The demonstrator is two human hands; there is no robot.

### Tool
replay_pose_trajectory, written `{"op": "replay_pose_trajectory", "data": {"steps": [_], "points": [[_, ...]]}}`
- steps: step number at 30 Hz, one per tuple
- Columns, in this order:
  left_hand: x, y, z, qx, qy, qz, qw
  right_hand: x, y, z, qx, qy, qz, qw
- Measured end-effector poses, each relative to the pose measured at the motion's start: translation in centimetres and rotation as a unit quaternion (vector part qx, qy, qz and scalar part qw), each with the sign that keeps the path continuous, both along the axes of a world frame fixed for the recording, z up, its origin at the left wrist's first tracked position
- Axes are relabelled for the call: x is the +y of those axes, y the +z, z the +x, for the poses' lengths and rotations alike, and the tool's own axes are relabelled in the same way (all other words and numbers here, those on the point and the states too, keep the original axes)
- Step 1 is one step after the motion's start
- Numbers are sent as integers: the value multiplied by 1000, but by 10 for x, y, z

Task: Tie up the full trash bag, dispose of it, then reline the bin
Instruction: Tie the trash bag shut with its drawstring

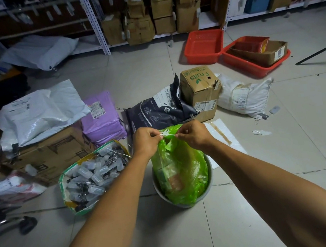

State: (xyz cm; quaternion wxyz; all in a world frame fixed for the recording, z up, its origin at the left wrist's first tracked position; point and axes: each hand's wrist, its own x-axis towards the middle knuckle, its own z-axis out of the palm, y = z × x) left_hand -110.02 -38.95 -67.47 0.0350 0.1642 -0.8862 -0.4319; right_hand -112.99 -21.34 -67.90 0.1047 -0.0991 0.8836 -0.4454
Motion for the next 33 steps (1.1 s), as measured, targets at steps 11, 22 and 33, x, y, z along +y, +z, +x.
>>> {"op": "replay_pose_trajectory", "data": {"steps": [11, 22, 33], "points": [[-7, -2, 1, -13, 30, -43, 999, 9, -8, -4, 12, -35, 73, 997], [-9, -2, 0, -21, 23, -59, 998, 11, -8, -6, 16, -74, 109, 991], [-8, -3, -2, -23, 27, -61, 998, 16, -11, -7, -4, -107, 77, 991]]}}
